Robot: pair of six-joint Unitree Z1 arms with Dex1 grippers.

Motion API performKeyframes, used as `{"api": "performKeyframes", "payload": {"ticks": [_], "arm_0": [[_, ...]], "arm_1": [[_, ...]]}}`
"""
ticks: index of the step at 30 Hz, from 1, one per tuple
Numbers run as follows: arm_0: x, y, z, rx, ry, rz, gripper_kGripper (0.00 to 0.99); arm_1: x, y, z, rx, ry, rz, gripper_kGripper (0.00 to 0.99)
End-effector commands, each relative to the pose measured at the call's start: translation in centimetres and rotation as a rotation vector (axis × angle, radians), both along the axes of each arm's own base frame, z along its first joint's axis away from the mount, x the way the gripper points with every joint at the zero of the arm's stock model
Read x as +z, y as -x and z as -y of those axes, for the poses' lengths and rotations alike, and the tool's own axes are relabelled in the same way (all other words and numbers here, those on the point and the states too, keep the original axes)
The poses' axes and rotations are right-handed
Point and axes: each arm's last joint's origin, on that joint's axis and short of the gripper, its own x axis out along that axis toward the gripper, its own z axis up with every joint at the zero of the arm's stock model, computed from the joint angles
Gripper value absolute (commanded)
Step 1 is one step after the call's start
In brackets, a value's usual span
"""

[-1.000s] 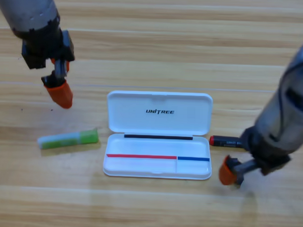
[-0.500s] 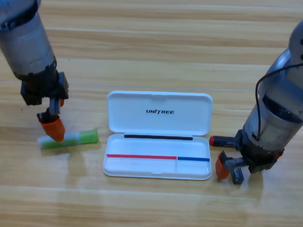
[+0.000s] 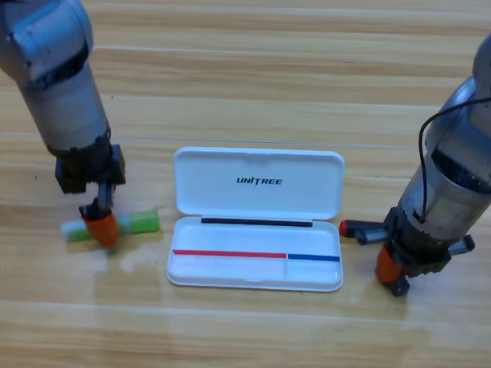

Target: Clean up eraser and pencils

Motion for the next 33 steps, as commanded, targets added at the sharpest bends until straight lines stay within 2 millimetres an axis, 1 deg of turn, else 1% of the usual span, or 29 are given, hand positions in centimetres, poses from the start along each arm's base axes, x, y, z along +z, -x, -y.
{"api": "performKeyframes", "payload": {"ticks": [1, 2, 3, 5, 6, 7, 8, 10, 11, 12, 14, 16, 18, 20, 21, 24, 25, 29, 33], "arm_0": [[-3.4, -0.4, -0.3, -0.002, -0.018, -0.054, 0.871], [-3.6, -0.4, -0.3, -0.002, -0.017, -0.055, 0.865], [-3.8, -0.5, -0.3, -0.002, -0.019, -0.056, 0.865], [-4.2, -0.5, -0.3, -0.002, -0.018, -0.054, 0.864], [-4.4, -0.5, -0.3, -0.002, -0.019, -0.056, 0.864], [-4.5, -0.5, -0.3, -0.002, -0.019, -0.056, 0.862], [-4.6, -0.5, -0.3, -0.002, -0.018, -0.054, 0.856], [-4.7, -0.5, -0.3, -0.002, -0.017, -0.050, 0.838], [-4.8, -0.4, -0.3, -0.002, -0.015, -0.049, 0.833], [-4.9, -0.4, -0.3, -0.004, -0.017, -0.050, 0.808], [-5.0, -0.3, -0.4, -0.002, -0.015, -0.046, 0.750], [-5.0, -0.2, -0.5, -0.004, -0.013, -0.042, 0.650], [-4.9, 0.0, -0.5, -0.002, -0.011, -0.036, 0.517], [-4.5, 0.0, -0.6, -0.002, -0.011, -0.023, 0.351], [-4.3, 0.1, -0.7, 0.000, -0.014, -0.020, 0.287], [-3.9, 0.2, -0.8, -0.001, -0.025, -0.005, 0.014], [-3.6, 0.2, -0.9, -0.001, -0.027, 0.004, 0.000], [-2.1, 0.5, -1.2, 0.002, -0.036, 0.028, 0.000], [0.2, 0.6, -1.3, 0.004, -0.037, 0.059, 0.000]], "arm_1": [[-3.3, -0.6, 0.8, -0.007, 0.044, -0.114, 0.000], [-2.4, -0.6, 0.8, 0.037, 0.039, -0.112, 0.000], [-0.9, -0.6, 0.8, 0.096, 0.036, -0.093, 0.000], [3.6, -0.5, 0.9, 0.275, 0.034, -0.005, 0.000], [5.8, 0.0, 0.7, 0.422, 0.030, 0.034, 0.000], [7.7, 0.6, 0.5, 0.621, 0.030, 0.043, 0.000], [9.1, 1.3, 0.3, 0.815, 0.017, 0.041, 0.000], [10.1, 1.9, -0.5, 0.978, -0.033, 0.025, 0.000], [10.1, 2.0, -1.2, 1.069, -0.042, 0.017, 0.000], [9.8, 2.2, -2.0, 1.148, -0.054, 0.008, 0.000], [8.8, 1.5, -3.3, 1.216, -0.057, 0.001, 0.000], [7.5, 0.8, -4.6, 1.265, -0.047, -0.013, 0.000], [6.4, 0.3, -5.6, 1.298, -0.036, -0.024, 0.000], [5.5, -0.1, -6.4, 1.309, -0.026, -0.034, 0.000], [5.0, -0.3, -6.8, 1.313, -0.021, -0.039, 0.000], [4.1, -0.8, -7.6, 1.317, -0.010, -0.048, 0.000], [3.7, -1.0, -7.8, 1.316, -0.004, -0.050, 0.000], [2.4, -1.5, -8.4, 1.315, 0.010, -0.071, 0.000], [1.7, -1.8, -8.4, 1.309, 0.042, -0.076, 0.000]]}}
